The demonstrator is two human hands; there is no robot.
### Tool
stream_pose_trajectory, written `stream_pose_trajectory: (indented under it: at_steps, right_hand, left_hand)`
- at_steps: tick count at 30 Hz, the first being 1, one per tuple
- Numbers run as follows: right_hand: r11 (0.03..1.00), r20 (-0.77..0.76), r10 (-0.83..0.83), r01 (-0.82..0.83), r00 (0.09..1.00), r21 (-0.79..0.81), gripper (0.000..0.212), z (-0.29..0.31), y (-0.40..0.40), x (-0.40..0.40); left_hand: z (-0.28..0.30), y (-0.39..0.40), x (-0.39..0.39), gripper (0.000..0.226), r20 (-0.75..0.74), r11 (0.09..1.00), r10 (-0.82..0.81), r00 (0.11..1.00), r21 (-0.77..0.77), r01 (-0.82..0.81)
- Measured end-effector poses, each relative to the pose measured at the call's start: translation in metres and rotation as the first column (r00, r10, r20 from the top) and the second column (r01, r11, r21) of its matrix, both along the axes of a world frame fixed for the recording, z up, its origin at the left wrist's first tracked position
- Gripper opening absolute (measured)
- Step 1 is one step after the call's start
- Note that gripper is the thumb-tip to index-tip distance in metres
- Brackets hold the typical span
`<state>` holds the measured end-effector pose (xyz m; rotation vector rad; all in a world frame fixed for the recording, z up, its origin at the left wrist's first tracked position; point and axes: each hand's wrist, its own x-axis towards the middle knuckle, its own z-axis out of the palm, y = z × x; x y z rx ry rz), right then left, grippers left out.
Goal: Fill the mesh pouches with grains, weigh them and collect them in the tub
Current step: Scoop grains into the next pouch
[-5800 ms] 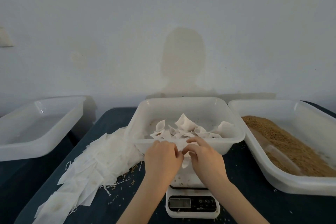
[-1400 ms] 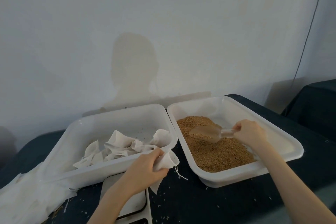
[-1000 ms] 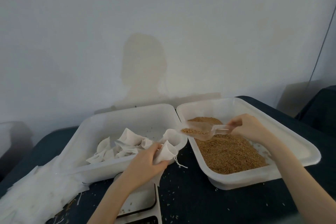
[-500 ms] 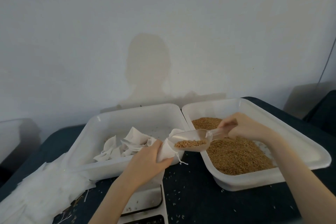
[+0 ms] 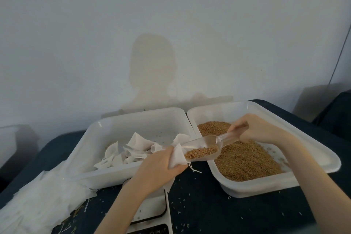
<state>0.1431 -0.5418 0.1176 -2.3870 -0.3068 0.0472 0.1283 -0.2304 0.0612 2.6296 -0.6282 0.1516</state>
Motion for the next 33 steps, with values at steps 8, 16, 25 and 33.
stream_pose_trajectory:
  at_steps: [8, 16, 25, 33]
  right_hand:
    - [0.985, 0.106, -0.075, 0.090, 0.992, -0.146, 0.053, 0.005, 0.012, 0.004]
    - [0.832, 0.589, -0.054, 0.362, 0.807, -0.420, 0.026, 0.027, 0.050, 0.004]
    - [0.664, 0.782, 0.099, 0.544, 0.616, -0.513, 0.025, 0.051, 0.088, -0.001]
    - [0.598, 0.772, 0.124, 0.574, 0.623, -0.559, 0.027, 0.055, 0.092, 0.007]
  left_hand:
    - [-0.009, -0.013, 0.001, 0.053, -0.070, 0.994, -0.062, 0.996, -0.097, 0.055]
    - [-0.029, -0.037, 0.000, 0.071, -0.148, 0.948, 0.042, 0.988, -0.308, -0.086]
    - [-0.029, -0.048, 0.002, 0.040, -0.149, 0.854, 0.179, 0.972, -0.468, -0.229]
    - [-0.028, -0.049, 0.001, 0.040, -0.147, 0.832, 0.206, 0.967, -0.494, -0.252]
